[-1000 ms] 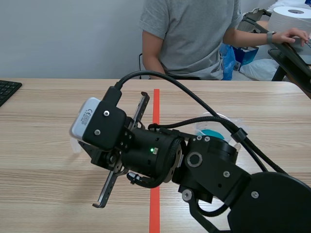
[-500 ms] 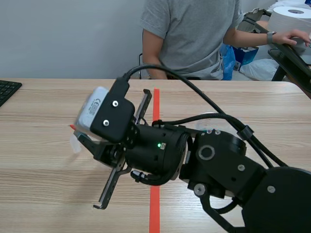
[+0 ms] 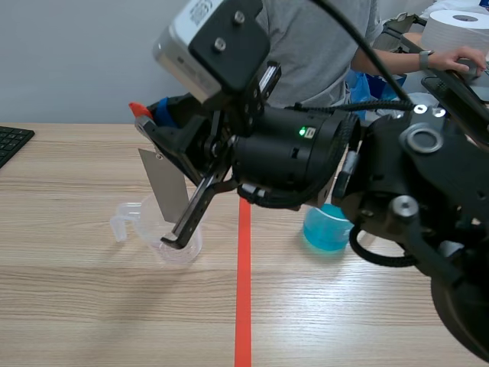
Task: Do the redox reaction experiment.
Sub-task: 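Lift the metal plate out of the left beaker, then move the plate over the blue solution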
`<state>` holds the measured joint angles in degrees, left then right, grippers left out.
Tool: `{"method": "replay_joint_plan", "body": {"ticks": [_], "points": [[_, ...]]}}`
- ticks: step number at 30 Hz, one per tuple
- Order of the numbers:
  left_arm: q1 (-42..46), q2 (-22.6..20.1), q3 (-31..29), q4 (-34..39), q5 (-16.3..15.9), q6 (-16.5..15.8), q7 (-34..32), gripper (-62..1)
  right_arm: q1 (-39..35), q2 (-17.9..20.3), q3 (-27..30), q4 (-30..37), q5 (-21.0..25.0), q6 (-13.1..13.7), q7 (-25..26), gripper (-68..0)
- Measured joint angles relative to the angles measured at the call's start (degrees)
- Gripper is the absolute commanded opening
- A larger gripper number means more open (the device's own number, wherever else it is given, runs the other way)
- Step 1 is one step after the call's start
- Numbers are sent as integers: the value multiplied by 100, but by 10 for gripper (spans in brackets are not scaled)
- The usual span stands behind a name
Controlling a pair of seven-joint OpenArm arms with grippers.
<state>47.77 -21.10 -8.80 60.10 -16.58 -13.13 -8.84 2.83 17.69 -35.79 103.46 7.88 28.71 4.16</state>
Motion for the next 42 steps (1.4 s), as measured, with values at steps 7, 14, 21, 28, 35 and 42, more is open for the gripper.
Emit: {"method": "replay_joint_plan", "body": {"ticks": [7, 14, 21, 28, 35, 42], "points": [[0, -2, 0, 0, 0, 2, 0, -562, 0, 380, 605, 726, 957, 181, -643, -660], [0, -2, 0, 0, 0, 2, 0, -562, -140, 1019, 1502, 890, 1836, 461, -833, -660], [0, -2, 0, 0, 0, 9, 0, -562, -627, 1639, 2568, 890, 2590, 776, -813, -660], [37, -63, 0, 2, 0, 160, 7, -562, -1056, 2218, 3329, 890, 3062, 931, -723, -660], [55, -498, 0, 4, 0, 216, 0, -562, -1274, 2765, 3860, 887, 3432, 970, -704, -660], [341, -780, 0, 286, -15, 201, -173, -562, -1270, 2979, 4030, 525, 3639, 970, -568, -660]]}}
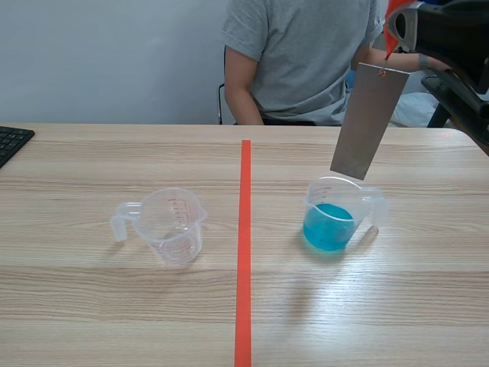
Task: Do the redox reaction experiment.
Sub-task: 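Move the plate over the blue solution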
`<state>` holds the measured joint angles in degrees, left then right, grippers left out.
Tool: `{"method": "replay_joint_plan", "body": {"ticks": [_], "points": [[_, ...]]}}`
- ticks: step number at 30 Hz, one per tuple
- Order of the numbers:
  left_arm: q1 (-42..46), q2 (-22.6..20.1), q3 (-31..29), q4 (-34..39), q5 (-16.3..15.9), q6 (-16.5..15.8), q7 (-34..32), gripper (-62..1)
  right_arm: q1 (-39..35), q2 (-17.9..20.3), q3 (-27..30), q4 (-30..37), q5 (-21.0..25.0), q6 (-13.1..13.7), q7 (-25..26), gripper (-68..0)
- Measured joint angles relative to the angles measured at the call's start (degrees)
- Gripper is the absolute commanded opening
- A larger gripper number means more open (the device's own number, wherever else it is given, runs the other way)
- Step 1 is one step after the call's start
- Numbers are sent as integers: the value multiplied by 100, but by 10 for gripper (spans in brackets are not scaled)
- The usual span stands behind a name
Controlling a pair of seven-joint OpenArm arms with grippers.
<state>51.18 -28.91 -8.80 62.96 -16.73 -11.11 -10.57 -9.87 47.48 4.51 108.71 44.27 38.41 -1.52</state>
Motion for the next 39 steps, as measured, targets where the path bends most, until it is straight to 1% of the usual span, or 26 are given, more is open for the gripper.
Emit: {"method": "replay_joint_plan", "body": {"ticks": [5, 8, 15, 24, 27, 34, 39], "points": [[26, -127, 0, 190, 0, 0, 0, -562, 20, 94, -2, -341, 59, 9, 293, -660], [28, -125, 0, 190, 0, 0, 0, -562, 142, 96, -2, -413, 59, 61, 295, -660], [26, -125, 0, 175, 0, 0, 0, -562, 442, 96, -4, -483, 109, 66, 297, -660], [26, -125, 0, 175, 0, 0, 0, -562, 444, 94, -4, -485, 190, 66, 299, -660], [26, -125, 0, 175, 0, 0, 0, -562, 442, 94, -7, -485, 321, 66, 313, -660], [26, -125, 0, 175, 0, 0, 0, -562, 444, 76, -232, -485, 317, 66, 313, -660], [26, -140, 0, 175, 0, 0, -2, -562, 442, 76, -267, -485, 317, 87, 315, -660]]}}
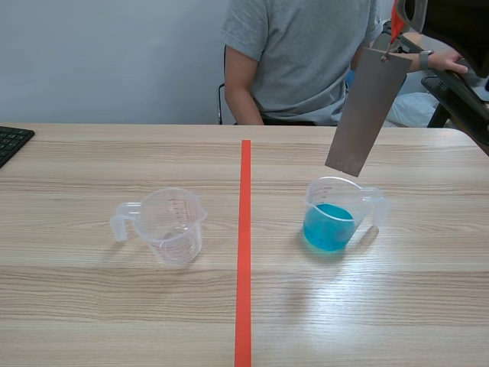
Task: Do the redox reaction experiment.
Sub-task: 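Move the plate over the blue solution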
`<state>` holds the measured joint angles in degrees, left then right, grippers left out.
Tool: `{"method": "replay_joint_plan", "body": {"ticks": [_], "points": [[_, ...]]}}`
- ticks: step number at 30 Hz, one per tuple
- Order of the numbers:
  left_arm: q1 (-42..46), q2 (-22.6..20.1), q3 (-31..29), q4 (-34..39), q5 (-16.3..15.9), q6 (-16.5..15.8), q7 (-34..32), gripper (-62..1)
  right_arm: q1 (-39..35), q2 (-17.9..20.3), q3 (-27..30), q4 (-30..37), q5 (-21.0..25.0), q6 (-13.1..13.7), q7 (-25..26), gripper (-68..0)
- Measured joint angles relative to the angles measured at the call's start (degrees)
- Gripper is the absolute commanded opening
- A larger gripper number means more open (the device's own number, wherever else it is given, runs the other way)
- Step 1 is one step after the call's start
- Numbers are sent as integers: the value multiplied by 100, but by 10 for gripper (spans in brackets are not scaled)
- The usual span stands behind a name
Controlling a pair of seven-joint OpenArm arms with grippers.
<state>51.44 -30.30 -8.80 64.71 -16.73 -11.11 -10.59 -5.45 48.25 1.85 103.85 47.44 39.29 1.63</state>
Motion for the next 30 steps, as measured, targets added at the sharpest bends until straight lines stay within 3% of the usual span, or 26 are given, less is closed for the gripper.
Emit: {"method": "replay_joint_plan", "body": {"ticks": [5, 16, 25, 30], "points": [[85, -260, 0, 70, -2, 0, -391, -562, 0, 0, 0, 0, -2, 0, 0, -660], [221, -1342, 0, 935, 2, -33, -1222, -562, 0, 0, 0, 0, -2, 0, 0, -660], [219, -2358, -7, 1797, 11, -723, -1930, -562, 0, 0, 0, 0, 0, 0, 0, -660], [-9, -2625, -7, 2363, 22, -1178, -2186, -562, 0, 0, 0, 0, 0, 2, 0, -660]]}}
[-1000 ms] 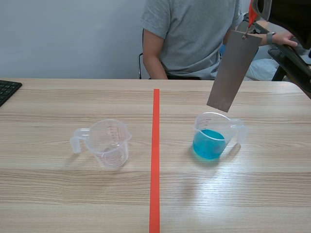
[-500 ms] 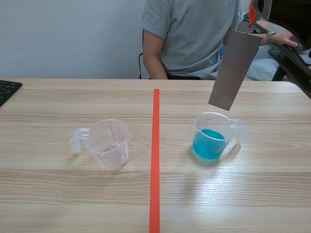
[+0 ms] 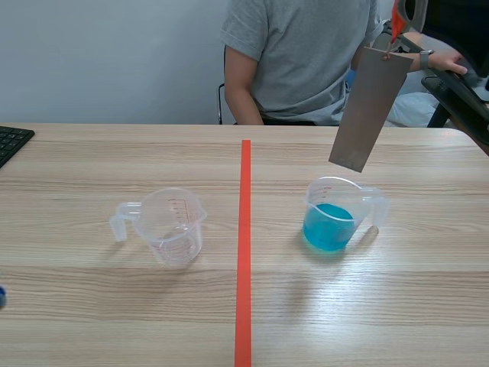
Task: Do the redox reaction experiment.
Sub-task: 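Move the plate over the blue solution, then point at the plate with the left hand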
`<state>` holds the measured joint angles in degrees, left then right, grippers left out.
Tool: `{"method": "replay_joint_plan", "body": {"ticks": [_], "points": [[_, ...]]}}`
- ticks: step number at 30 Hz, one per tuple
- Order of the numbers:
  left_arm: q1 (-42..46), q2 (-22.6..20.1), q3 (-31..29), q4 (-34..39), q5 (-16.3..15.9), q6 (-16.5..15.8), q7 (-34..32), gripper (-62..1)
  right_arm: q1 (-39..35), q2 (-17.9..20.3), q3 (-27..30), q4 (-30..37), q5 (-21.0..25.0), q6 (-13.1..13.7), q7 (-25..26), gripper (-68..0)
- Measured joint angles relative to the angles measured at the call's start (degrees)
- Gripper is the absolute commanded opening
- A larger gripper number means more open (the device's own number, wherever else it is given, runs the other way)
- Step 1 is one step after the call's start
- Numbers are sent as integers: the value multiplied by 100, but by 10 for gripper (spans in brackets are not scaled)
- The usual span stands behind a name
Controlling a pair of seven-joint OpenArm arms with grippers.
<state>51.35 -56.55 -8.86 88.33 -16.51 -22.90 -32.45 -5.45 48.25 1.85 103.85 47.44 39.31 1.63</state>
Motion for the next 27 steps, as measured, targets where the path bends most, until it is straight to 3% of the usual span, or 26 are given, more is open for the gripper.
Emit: {"method": "replay_joint_plan", "body": {"ticks": [7, 19, 27], "points": [[-1069, -15, 221, 503, -2, -116, 426, -562, 0, 0, 0, 0, 0, -2, 0, -660], [-3595, -24, 2612, 514, -105, 11, 1161, -562, 0, 0, 0, 0, -2, -2, 0, -660], [-5115, 772, 3888, 376, -175, 437, 1884, -562, 0, 0, 0, 0, 0, -2, 2, -660]]}}
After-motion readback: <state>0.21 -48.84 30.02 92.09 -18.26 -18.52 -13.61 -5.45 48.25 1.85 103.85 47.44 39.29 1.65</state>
